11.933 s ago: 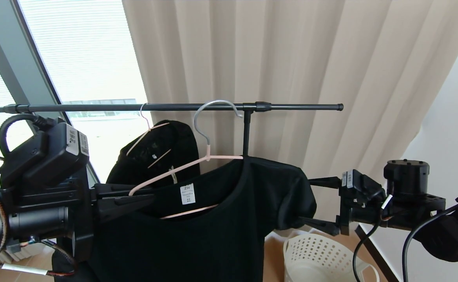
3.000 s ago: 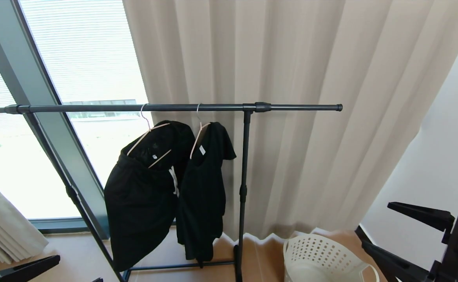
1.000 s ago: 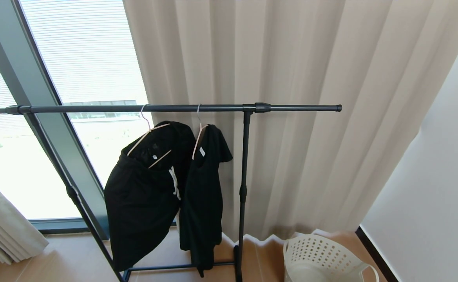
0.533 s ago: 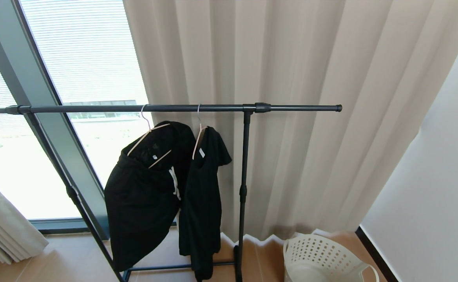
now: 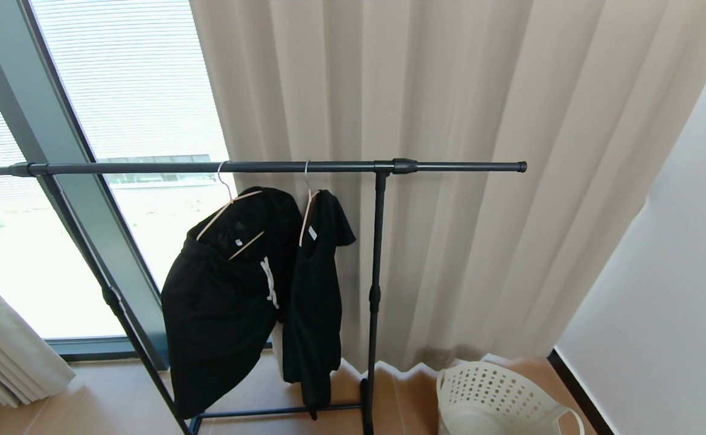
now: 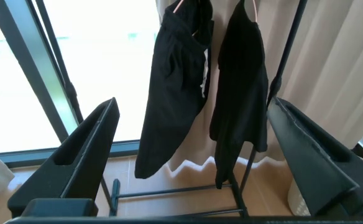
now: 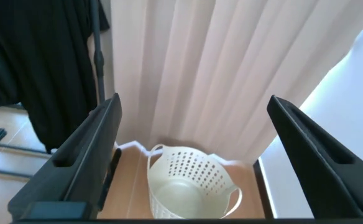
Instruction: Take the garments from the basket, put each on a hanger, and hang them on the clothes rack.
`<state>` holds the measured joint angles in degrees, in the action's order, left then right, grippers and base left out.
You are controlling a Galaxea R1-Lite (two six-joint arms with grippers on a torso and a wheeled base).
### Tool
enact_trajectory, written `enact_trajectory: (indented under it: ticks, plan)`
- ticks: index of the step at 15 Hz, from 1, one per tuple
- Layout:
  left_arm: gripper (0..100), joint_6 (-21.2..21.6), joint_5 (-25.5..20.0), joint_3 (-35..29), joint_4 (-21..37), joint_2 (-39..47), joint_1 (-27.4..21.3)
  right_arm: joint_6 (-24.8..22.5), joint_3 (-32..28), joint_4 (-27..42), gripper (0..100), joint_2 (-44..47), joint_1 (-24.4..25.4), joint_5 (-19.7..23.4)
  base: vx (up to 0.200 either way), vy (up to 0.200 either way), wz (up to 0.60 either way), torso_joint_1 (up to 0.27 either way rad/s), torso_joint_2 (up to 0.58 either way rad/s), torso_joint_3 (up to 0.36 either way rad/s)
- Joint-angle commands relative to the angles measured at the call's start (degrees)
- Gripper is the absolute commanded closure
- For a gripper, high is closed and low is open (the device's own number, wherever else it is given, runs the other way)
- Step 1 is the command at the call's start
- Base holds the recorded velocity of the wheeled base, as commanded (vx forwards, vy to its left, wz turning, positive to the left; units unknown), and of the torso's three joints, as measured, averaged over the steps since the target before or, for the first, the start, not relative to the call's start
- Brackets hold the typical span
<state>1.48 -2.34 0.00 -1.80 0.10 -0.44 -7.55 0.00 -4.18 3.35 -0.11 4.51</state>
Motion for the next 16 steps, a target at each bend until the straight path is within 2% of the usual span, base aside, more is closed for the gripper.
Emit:
enact_trajectory:
  ticks: [1, 6, 16]
  plan:
    - [0, 0.11, -0.21, 0.00, -0.04, -0.10, 0.00, 0.51, 0.00, -0.21, 0, -3.09, -0.33, 0.32, 0.000, 0.000, 0.00, 0.000, 0.00, 0.000]
    - [0, -1.39, -0.03, 0.00, -0.31, -0.10, 0.09, 2.98, 0.00, -0.21, 0, -3.09, -0.33, 0.68, 0.000, 0.000, 0.00, 0.000, 0.00, 0.000]
    - [0, -1.39, -0.03, 0.00, -0.31, -0.10, 0.09, 3.06, 0.00, -0.21, 0, -3.09, -0.33, 0.68, 0.000, 0.000, 0.00, 0.000, 0.00, 0.000]
